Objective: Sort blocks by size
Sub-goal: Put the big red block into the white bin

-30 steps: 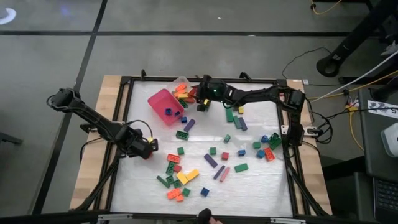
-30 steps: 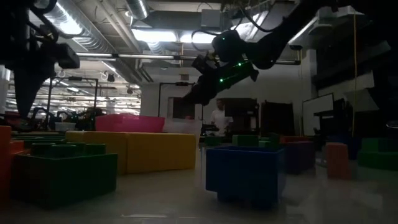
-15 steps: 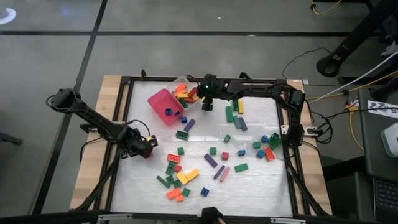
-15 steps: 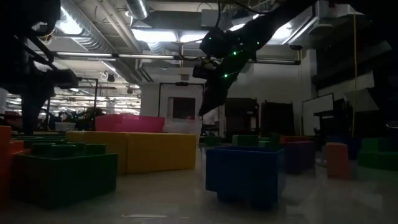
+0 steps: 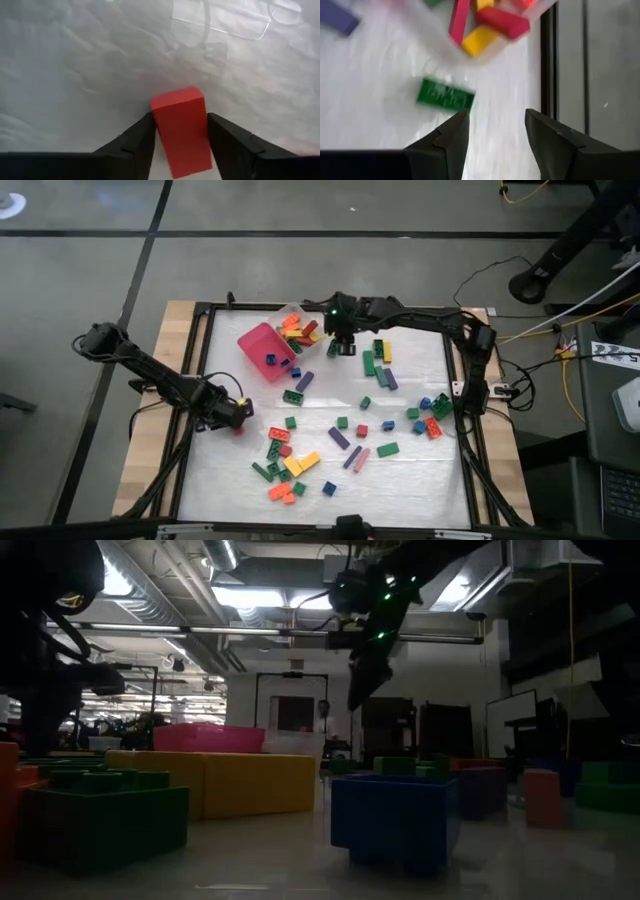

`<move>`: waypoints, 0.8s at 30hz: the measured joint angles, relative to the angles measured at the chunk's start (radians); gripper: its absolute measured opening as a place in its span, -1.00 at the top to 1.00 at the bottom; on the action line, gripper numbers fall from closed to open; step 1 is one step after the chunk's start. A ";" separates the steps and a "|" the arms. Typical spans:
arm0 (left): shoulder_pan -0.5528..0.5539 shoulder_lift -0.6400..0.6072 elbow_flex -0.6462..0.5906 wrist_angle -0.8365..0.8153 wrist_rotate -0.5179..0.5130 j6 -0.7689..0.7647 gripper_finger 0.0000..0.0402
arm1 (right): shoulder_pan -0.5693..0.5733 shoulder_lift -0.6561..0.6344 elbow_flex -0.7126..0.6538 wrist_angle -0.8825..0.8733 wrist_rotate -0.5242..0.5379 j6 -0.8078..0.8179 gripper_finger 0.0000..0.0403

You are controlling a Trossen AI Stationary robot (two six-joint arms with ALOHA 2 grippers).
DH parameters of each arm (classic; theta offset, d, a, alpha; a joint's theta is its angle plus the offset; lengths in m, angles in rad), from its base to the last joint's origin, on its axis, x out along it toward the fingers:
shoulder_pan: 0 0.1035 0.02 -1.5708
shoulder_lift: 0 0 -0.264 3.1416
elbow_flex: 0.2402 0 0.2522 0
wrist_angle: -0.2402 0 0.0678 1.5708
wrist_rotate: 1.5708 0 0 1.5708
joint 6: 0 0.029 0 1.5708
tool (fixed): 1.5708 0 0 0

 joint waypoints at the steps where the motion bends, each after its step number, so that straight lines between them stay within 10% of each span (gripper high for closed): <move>1: 0.000 0.000 0.000 -0.001 0.001 0.005 0.28 | -0.005 -0.017 0.000 -0.028 0.000 0.001 0.04; 10: -0.001 0.001 -0.002 0.039 -0.037 0.099 0.44 | -0.091 -0.178 0.001 -0.222 -0.137 0.026 0.04; 24: 0.073 -0.039 -0.004 0.533 -0.310 0.455 0.44 | -0.232 -0.300 -0.015 -0.400 -0.346 0.083 0.04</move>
